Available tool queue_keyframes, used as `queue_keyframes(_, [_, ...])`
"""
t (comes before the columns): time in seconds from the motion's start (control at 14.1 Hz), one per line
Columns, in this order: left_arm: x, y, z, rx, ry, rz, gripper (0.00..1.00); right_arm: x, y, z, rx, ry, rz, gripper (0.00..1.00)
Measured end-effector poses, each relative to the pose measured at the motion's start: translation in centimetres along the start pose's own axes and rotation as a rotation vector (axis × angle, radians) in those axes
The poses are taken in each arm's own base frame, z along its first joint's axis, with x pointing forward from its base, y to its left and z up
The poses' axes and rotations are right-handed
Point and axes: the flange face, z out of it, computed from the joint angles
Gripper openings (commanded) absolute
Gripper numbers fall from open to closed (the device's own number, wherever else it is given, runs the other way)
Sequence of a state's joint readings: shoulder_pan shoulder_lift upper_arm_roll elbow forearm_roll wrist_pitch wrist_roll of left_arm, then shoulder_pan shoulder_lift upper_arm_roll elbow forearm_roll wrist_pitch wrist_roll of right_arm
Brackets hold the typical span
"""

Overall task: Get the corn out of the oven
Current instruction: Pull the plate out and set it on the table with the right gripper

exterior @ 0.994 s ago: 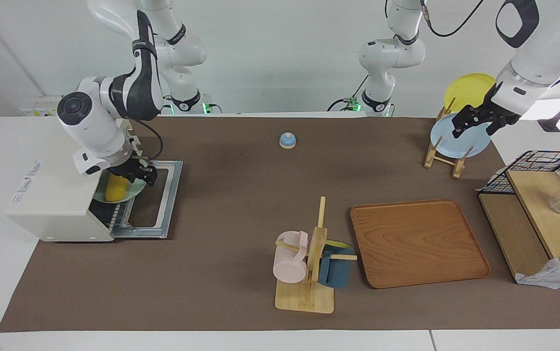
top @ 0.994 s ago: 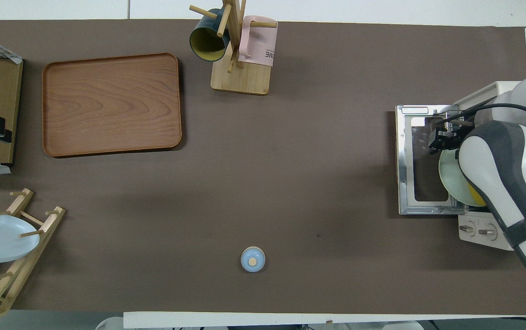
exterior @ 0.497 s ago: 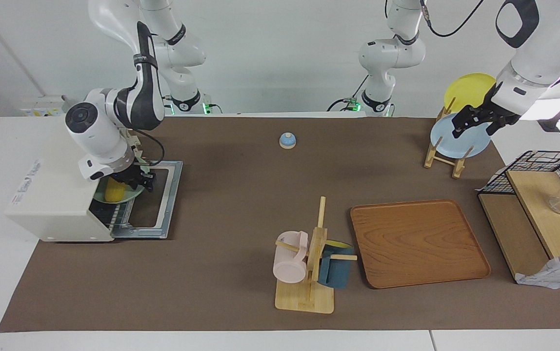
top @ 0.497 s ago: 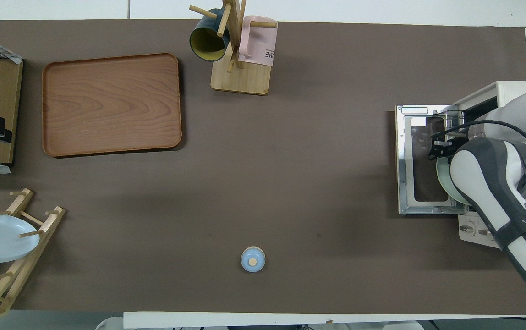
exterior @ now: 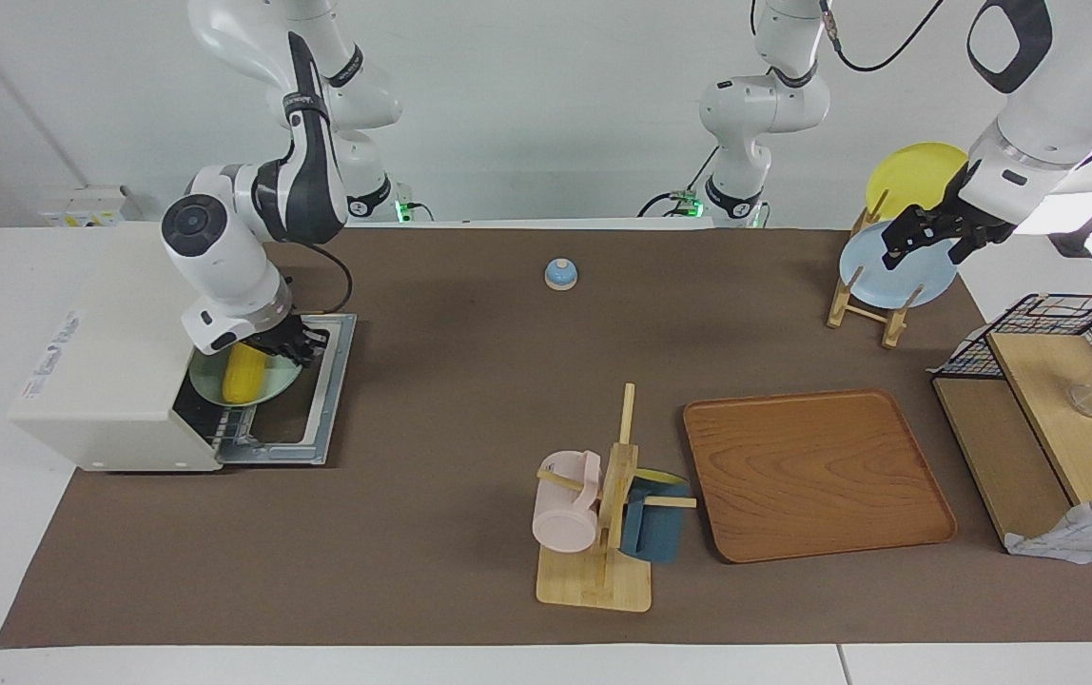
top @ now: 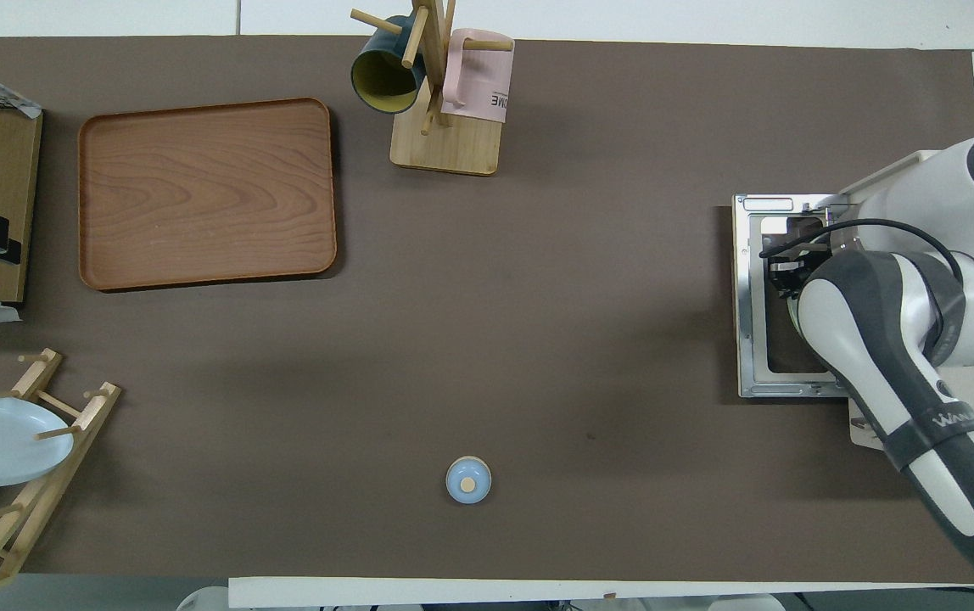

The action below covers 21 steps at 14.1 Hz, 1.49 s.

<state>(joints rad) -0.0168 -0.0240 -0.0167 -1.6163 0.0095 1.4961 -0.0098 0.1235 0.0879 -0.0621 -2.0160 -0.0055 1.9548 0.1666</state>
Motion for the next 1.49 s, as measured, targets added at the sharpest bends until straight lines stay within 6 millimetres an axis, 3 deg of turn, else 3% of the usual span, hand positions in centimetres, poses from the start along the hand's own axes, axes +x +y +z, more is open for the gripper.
queue_keyframes(0.07, [0.0, 0.0, 0.0, 0.000, 0.000, 0.000, 1.00, 0.1, -3.3, -1.8, -0.010, -0.001, 0.009, 0.00])
queue_keyframes(0.21, [0.0, 0.0, 0.0, 0.000, 0.000, 0.000, 1.00, -1.1, -12.1, -4.5, -0.027, 0.020, 0.041, 0.00])
queue_keyframes(0.36, [0.0, 0.0, 0.0, 0.000, 0.000, -0.001, 1.00, -3.4, -21.8, -5.5, -0.050, 0.032, 0.104, 0.00])
queue_keyframes(0.5, [0.0, -0.5, 0.1, -0.001, -0.004, -0.009, 1.00, -5.1, -30.5, -4.6, -0.078, 0.035, 0.170, 0.00])
queue_keyframes(0.71, [-0.2, -1.2, 0.6, -0.002, -0.014, -0.023, 1.00, -5.7, -40.6, 0.9, -0.100, 0.023, 0.230, 0.00])
queue_keyframes(0.92, [-0.6, -2.5, 1.3, -0.005, -0.027, -0.047, 1.00, -5.9, -46.3, 6.6, -0.114, 0.005, 0.263, 0.00])
queue_keyframes(0.99, [-0.8, -3.0, 1.5, -0.006, -0.026, -0.057, 1.00, -6.3, -47.7, 8.0, -0.121, 0.005, 0.267, 0.12])
queue_keyframes(1.07, [-0.9, -3.6, 1.8, -0.007, -0.024, -0.067, 1.00, -6.9, -48.7, 8.9, -0.124, 0.007, 0.267, 0.42])
queue_keyframes(1.14, [-1.1, -3.9, 2.1, -0.008, -0.026, -0.074, 1.00, -7.3, -49.4, 9.1, -0.123, 0.009, 0.268, 0.99])
queue_keyframes(1.35, [-1.4, -4.0, 2.4, -0.008, -0.025, -0.076, 1.00, -6.8, -49.9, 7.3, -0.067, 0.042, 0.270, 1.00])
queue_keyframes(1.49, [-1.4, -3.9, 2.4, -0.008, -0.023, -0.075, 1.00, -6.5, -50.2, 3.2, 0.021, 0.097, 0.277, 1.00])
